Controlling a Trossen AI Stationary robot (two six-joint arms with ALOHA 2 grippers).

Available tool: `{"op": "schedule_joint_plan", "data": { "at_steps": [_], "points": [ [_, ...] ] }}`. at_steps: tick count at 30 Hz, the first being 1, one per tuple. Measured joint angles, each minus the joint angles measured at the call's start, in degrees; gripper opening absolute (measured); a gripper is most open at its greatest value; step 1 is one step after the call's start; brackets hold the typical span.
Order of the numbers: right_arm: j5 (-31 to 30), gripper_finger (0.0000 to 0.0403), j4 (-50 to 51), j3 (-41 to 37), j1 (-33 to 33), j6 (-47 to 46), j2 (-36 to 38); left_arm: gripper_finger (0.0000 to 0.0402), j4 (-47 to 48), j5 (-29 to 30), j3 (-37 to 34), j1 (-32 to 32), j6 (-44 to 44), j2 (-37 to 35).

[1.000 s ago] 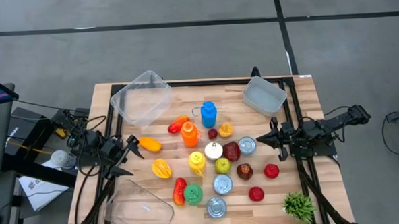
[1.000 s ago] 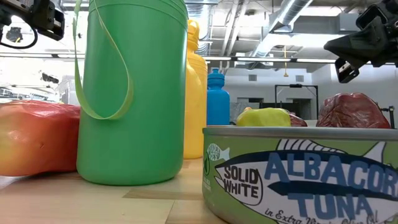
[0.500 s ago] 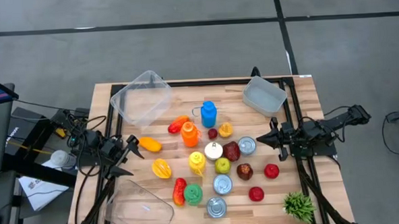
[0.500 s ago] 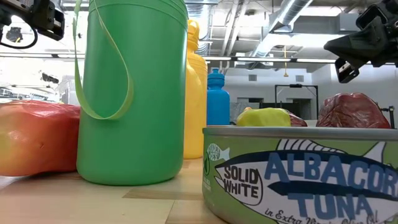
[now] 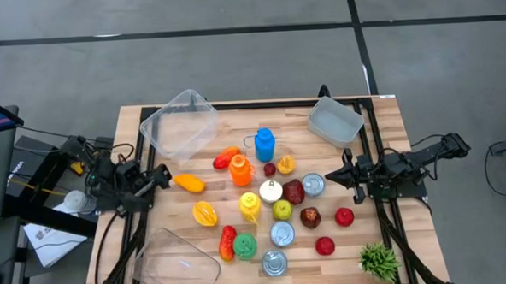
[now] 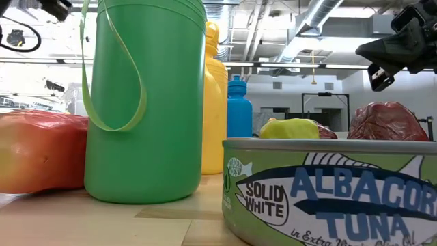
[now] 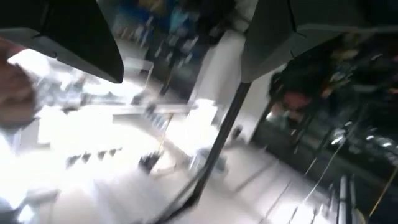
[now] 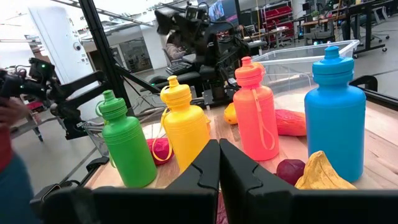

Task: Pick & Place Food Item
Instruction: Put the green water bottle into the transparent bin

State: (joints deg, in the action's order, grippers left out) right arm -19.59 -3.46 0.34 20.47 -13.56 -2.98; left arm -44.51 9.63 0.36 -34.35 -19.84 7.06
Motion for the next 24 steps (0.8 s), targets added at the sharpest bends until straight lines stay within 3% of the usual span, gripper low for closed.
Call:
{"op": "schedule_joint_plan", "data": {
  "at_steps": [2, 7, 11, 18, 24],
  "points": [
    [0.02, 0.0, 0.0, 0.02, 0.02, 0.0, 0.0, 0.0315, -5.61, 0.15, 0.0, 0.0, -0.76, 1.18],
    [0.01, 0.0, 0.0, 0.0, 0.02, 0.0, -0.01, 0.0315, -22.7, 3.3, -0.02, 0.0, 6.96, 4.83],
    [0.0, 0.0, 0.0, 0.02, 0.0, 0.01, 0.0, 0.0315, -31.87, 11.44, 0.02, -0.02, 13.32, 7.95],
    [-0.13, 0.0, 0.0, 0.0, -0.02, 6.3, -0.01, 0.0315, -32.25, 25.37, 6.75, 0.0, 13.6, 17.85],
    [-0.12, 0.0, 0.0, 0.02, -0.02, 6.49, -0.02, 0.0315, -30.48, 28.43, 19.04, 0.0, 13.6, 32.58]
  ]
}}
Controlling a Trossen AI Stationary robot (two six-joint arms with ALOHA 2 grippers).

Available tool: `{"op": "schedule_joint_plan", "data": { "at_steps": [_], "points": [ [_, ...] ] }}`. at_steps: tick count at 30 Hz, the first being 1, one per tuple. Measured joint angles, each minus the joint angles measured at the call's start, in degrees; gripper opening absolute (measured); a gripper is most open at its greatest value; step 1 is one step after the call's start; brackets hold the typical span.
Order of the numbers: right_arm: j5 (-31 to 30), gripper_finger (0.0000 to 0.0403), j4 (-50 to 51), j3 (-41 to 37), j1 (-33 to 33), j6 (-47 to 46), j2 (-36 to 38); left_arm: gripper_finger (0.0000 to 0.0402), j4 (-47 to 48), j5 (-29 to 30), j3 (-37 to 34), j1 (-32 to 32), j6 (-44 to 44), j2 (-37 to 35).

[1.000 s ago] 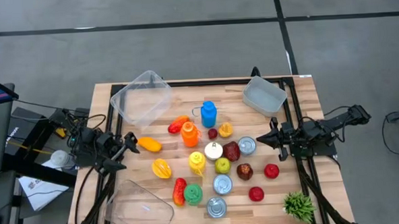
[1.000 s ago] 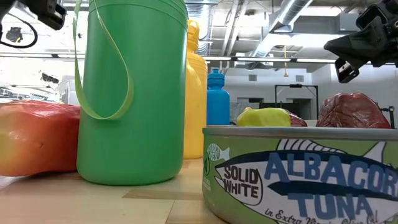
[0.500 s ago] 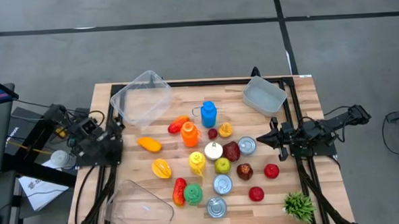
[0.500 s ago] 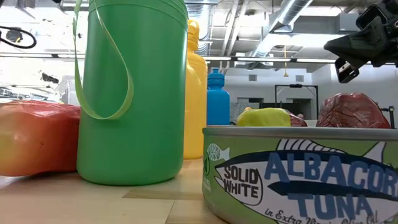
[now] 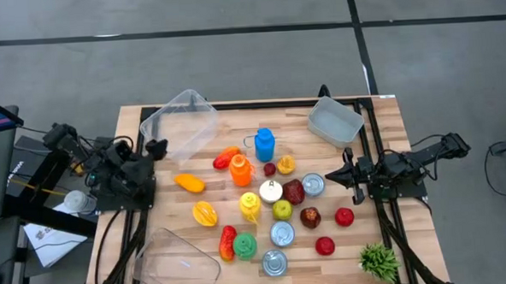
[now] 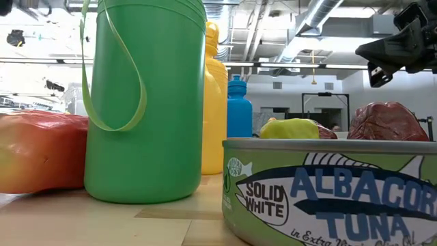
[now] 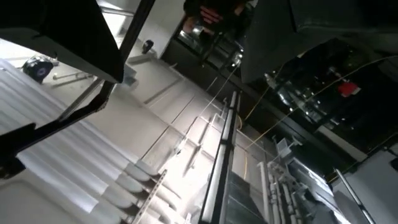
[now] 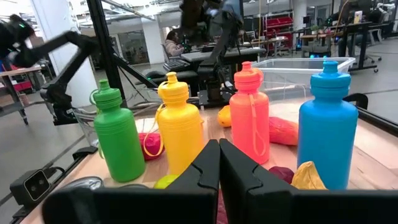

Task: Pick & Place Food Item
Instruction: Put the green water bottle into the transparent bin

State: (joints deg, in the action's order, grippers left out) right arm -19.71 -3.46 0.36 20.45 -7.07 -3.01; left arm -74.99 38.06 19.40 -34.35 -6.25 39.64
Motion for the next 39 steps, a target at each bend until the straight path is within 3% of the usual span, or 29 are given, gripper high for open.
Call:
{"op": "schedule_joint_plan", "data": {
  "at_steps": [10, 14, 17, 22, 26, 33, 39],
  "points": [
    [0.05, 0.0, -0.22, 0.0, 0.0, -2.7, 0.02, 0.0315, 6.48, 0.47, 20.05, 0.0, 2.95, 18.1],
    [0.09, 0.0, -0.28, -0.02, 0.02, -9.73, 0.02, 0.0315, 18.7, 1.02, 29.44, -0.02, 3.02, 20.47],
    [0.16, 0.0, -0.33, -0.01, 0.04, -14.53, 0.02, 0.0315, 34.1, 2.85, 37.58, 0.0, 3.44, 20.95],
    [0.16, 0.0, -0.35, 0.0, 0.04, -16.96, 0.02, 0.0315, 55.36, 12.28, 49.32, -0.02, 3.48, 22.19],
    [0.16, 0.0, -0.37, -0.02, 0.04, -16.96, 0.02, 0.0315, 62.53, 13.21, 52.87, -0.07, 3.48, 22.23],
    [0.16, 0.0, -0.37, -0.02, 0.04, -16.96, 0.02, 0.0315, 76.31, 13.23, 53.17, -0.07, 3.46, 22.7],
    [0.14, 0.0, -0.37, -0.01, 0.04, -16.96, 0.02, 0.0315, 79.19, 14.58, 53.17, -0.07, 4.74, 25.59]
  ]
}}
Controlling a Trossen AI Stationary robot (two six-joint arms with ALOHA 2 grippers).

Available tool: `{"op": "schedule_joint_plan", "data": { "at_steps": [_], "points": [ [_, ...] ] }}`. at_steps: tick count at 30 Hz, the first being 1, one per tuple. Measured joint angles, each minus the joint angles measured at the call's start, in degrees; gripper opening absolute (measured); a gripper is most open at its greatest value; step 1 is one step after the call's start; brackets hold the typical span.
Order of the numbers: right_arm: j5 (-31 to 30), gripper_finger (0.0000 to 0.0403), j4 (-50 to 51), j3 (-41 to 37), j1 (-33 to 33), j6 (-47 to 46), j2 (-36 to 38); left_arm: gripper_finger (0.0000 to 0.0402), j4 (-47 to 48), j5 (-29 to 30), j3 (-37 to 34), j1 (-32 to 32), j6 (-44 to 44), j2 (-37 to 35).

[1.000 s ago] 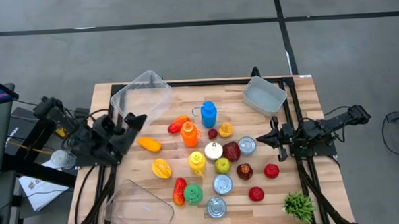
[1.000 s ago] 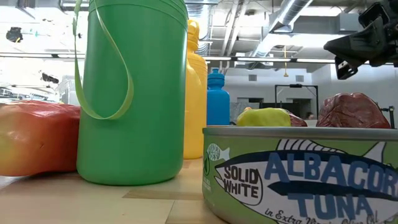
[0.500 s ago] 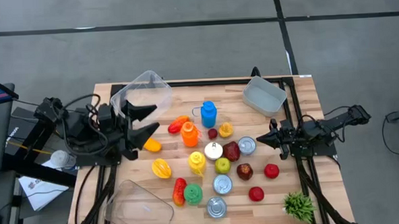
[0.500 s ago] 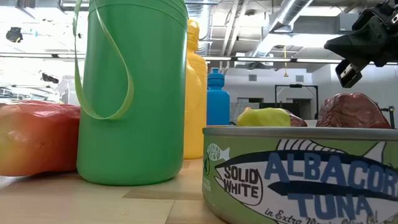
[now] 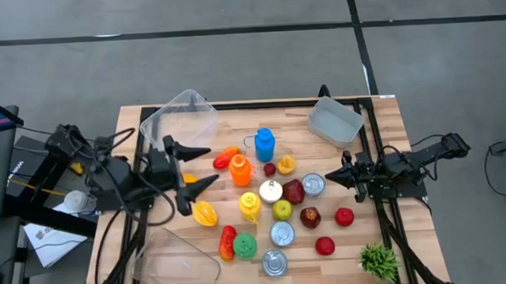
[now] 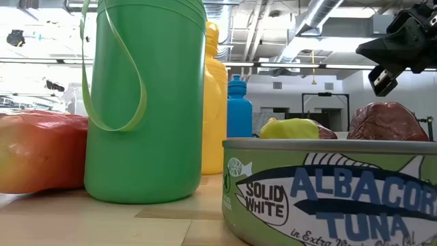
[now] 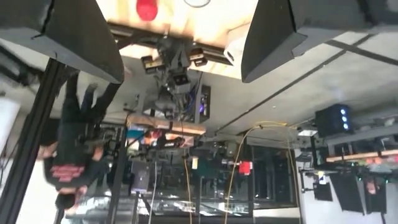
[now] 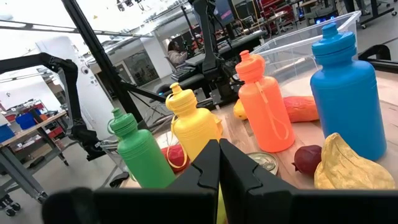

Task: Pick & Place Food Item
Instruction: Put the green water bottle into the transparent bin

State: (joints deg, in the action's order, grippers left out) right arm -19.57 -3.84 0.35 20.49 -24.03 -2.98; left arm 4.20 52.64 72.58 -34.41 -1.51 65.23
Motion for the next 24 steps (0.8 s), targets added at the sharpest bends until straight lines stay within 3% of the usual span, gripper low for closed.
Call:
{"op": "schedule_joint_plan", "data": {
  "at_steps": [4, 11, 24],
  "points": [
    [0.01, 0.0, -0.01, 0.0, 0.0, 0.0, -0.01, 0.0315, -2.95, -0.05, -0.01, -0.01, 2.79, 2.25],
    [-0.09, 0.0, -0.02, -0.01, -0.04, 0.0, 0.0, 0.0315, -16.23, -1.57, -0.02, 0.03, 13.18, 4.27],
    [-0.11, 0.0, 0.02, 0.01, -0.04, 0.2, -0.01, 0.0315, -19.74, 1.85, -0.02, 3.51, 7.13, 3.17]
  ]
}}
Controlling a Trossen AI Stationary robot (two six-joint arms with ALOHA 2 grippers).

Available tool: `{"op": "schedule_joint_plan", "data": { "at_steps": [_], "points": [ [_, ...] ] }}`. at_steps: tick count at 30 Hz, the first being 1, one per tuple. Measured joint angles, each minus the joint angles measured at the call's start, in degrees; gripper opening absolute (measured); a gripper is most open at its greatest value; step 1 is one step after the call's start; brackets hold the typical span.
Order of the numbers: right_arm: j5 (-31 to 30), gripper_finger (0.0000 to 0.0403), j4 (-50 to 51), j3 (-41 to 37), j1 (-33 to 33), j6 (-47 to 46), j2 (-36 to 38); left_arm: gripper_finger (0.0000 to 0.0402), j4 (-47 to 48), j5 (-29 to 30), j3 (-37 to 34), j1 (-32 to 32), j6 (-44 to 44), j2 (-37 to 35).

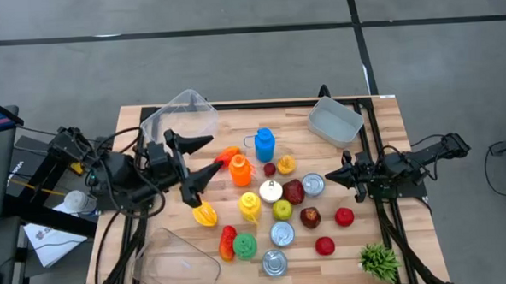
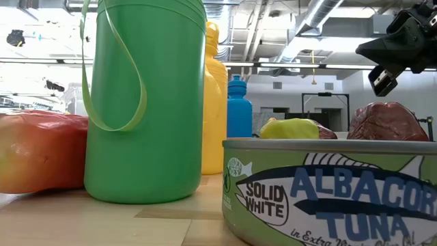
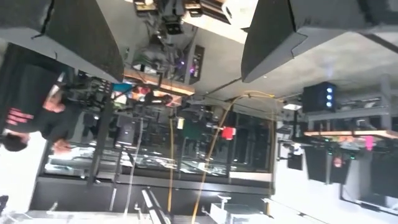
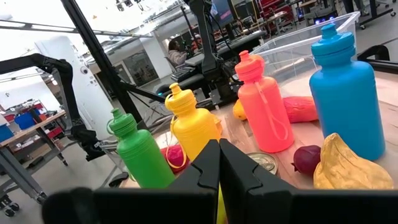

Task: Pick & Place Food Item
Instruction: Put the green water bottle into the transparent bin

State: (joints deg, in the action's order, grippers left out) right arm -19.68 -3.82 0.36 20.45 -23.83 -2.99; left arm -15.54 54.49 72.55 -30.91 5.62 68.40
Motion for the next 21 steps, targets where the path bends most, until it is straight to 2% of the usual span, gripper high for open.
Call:
{"op": "schedule_joint_plan", "data": {
  "at_steps": [8, 17, 21],
  "points": [
    [0.02, 0.0, 0.05, -0.02, 0.04, 0.24, 0.01, 0.0315, 0.03, -0.02, 0.0, 3.11, -0.21, 0.0],
    [0.09, 0.0, 0.18, -0.01, 0.04, 0.24, 0.01, 0.0315, -0.43, -1.7, 0.0, 5.71, -6.34, 0.0],
    [0.1, 0.0, 0.18, -0.01, 0.04, 0.24, 0.01, 0.0315, -0.12, -8.39, 0.0, 7.37, -7.61, 0.0]
  ]
}}
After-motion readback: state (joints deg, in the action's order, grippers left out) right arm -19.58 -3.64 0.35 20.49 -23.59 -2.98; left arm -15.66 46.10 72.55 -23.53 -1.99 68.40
